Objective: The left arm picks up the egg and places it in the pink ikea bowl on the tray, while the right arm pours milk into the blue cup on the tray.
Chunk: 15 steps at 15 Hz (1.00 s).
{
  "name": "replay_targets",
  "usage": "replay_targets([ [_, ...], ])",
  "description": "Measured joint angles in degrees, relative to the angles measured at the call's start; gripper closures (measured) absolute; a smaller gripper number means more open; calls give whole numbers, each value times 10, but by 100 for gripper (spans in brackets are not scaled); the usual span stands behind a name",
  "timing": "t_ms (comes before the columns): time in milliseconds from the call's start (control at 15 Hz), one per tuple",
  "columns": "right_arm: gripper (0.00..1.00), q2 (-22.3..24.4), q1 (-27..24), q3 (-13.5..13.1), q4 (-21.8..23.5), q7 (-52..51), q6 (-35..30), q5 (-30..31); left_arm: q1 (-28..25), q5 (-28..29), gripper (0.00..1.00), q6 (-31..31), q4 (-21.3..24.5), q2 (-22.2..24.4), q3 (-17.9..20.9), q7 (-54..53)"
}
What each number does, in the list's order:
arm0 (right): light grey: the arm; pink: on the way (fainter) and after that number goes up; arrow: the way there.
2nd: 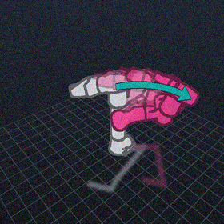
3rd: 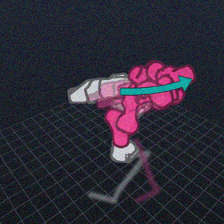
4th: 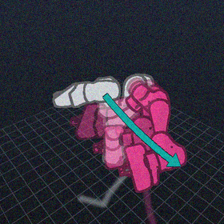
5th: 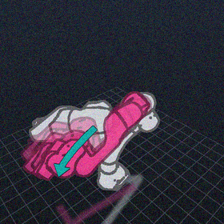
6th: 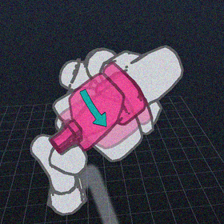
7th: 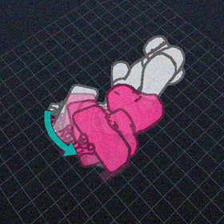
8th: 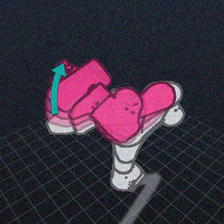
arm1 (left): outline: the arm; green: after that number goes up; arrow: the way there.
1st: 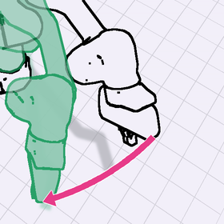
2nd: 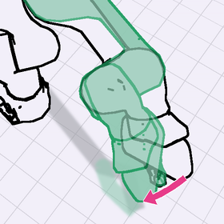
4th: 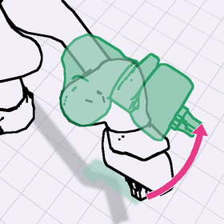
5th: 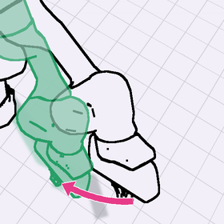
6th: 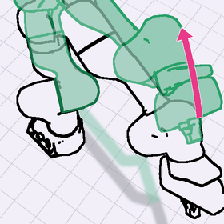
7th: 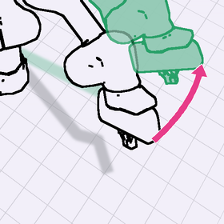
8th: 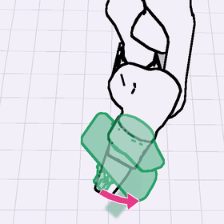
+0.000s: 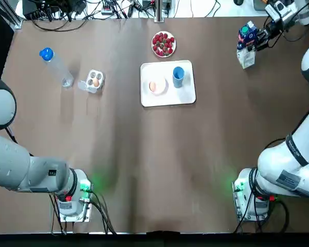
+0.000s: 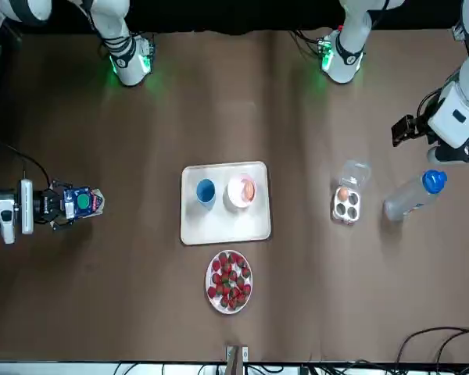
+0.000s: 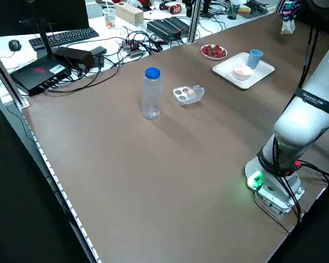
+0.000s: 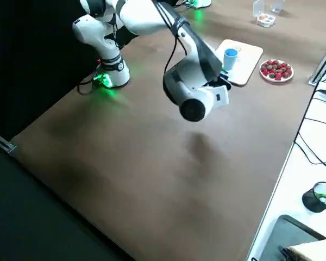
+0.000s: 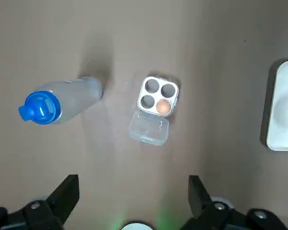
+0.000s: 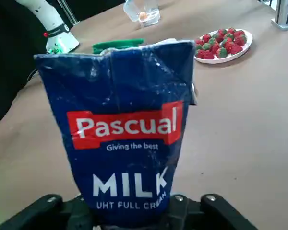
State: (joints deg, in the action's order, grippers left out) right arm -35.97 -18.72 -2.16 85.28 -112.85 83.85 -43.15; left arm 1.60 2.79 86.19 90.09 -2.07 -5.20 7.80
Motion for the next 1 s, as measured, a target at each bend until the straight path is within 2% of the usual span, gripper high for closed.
replay_targets([
  [467, 70, -31, -28, 0, 15, -41, 0, -24, 0, 0, 0, 0, 0, 0, 0, 0],
  [1000, 70, -96, -90, 0, 17, -90, -7, -63, 0, 0, 0, 0, 0, 0, -4, 0],
])
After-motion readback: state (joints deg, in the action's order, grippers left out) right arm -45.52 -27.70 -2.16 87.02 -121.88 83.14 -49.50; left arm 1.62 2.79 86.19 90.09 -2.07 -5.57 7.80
